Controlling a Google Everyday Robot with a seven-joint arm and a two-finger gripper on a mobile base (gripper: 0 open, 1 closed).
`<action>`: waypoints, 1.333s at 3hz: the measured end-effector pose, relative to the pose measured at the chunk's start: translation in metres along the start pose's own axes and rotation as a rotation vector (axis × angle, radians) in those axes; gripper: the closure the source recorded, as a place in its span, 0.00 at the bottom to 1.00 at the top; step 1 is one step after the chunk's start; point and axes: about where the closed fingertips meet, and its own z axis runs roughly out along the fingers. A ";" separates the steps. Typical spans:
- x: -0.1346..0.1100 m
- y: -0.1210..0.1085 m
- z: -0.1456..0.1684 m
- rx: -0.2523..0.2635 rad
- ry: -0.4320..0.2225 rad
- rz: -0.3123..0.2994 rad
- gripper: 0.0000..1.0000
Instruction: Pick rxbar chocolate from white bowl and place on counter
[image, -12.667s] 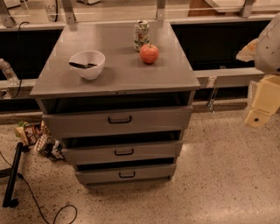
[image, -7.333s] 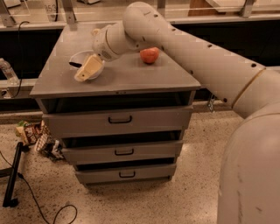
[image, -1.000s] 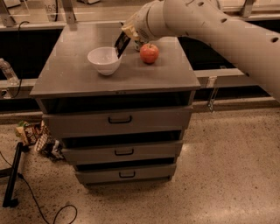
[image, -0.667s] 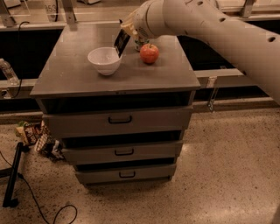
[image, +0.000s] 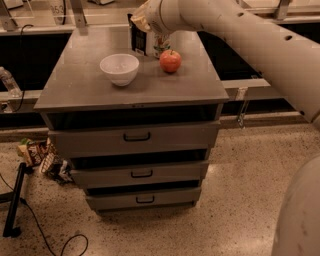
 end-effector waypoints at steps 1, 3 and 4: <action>0.012 0.006 0.000 0.000 0.020 0.036 1.00; 0.038 0.028 -0.023 -0.001 0.056 0.131 1.00; 0.047 0.040 -0.035 -0.006 0.062 0.170 1.00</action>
Offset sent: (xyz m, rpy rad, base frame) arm -0.0203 -0.0254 -0.0386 0.0519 0.1089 -0.0720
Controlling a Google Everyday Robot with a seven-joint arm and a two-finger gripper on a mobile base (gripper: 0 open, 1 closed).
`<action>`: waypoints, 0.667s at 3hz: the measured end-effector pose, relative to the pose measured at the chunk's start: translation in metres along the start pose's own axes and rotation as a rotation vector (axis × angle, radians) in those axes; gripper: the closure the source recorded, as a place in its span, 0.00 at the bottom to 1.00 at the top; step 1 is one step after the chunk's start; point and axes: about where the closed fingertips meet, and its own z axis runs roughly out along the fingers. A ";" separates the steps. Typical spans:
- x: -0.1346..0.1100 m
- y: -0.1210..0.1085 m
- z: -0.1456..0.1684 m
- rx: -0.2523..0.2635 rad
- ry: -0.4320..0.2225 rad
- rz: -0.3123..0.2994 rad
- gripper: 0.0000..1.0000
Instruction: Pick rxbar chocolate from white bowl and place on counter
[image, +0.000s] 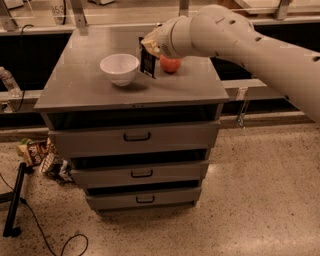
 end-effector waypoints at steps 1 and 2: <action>0.012 0.012 -0.003 -0.068 -0.029 0.061 0.76; 0.023 0.021 0.001 -0.137 -0.072 0.117 0.53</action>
Offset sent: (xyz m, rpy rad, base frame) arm -0.0168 -0.0005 -0.0438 0.2153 0.1417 0.1647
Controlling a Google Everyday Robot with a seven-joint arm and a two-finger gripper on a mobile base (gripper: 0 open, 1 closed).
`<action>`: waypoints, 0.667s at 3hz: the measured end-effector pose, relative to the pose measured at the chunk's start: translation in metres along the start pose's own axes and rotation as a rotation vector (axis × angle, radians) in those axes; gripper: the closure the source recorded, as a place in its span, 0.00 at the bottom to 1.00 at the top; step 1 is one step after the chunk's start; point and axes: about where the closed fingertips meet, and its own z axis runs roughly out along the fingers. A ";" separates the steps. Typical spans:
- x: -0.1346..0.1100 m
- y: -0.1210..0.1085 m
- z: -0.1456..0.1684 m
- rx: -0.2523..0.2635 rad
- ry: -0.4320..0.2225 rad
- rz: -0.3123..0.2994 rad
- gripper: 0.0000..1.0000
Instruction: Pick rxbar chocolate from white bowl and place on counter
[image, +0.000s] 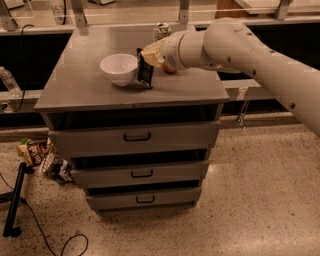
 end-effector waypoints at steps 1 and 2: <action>0.006 0.001 0.003 -0.038 -0.019 0.030 0.30; 0.009 -0.001 0.005 -0.054 -0.025 0.040 0.06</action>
Offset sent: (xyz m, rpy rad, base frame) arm 0.0090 -0.0075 -0.0117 0.0561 0.0418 0.0476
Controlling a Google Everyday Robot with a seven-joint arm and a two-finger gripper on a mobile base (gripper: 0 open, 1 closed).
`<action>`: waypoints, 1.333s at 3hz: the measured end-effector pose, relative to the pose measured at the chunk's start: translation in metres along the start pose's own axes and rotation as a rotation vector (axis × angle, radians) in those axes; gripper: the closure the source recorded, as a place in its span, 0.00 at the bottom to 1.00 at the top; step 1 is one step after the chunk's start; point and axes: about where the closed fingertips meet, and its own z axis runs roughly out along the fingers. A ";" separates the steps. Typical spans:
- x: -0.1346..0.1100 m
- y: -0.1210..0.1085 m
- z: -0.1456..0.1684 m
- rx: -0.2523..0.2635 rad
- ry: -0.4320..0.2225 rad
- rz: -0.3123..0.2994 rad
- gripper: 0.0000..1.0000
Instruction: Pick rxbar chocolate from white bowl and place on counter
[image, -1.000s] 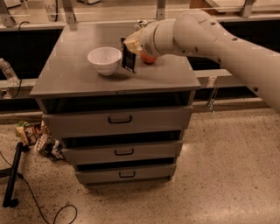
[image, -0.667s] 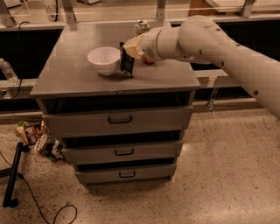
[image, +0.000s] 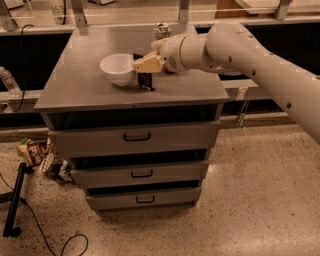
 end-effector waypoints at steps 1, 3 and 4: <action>0.000 -0.004 -0.003 0.013 0.010 -0.007 0.00; -0.004 -0.014 -0.011 0.069 0.044 -0.030 0.00; -0.006 -0.025 -0.040 0.148 0.055 -0.027 0.00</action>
Offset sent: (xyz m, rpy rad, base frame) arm 0.0027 -0.0228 0.0141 -0.0679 -0.0302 -0.0722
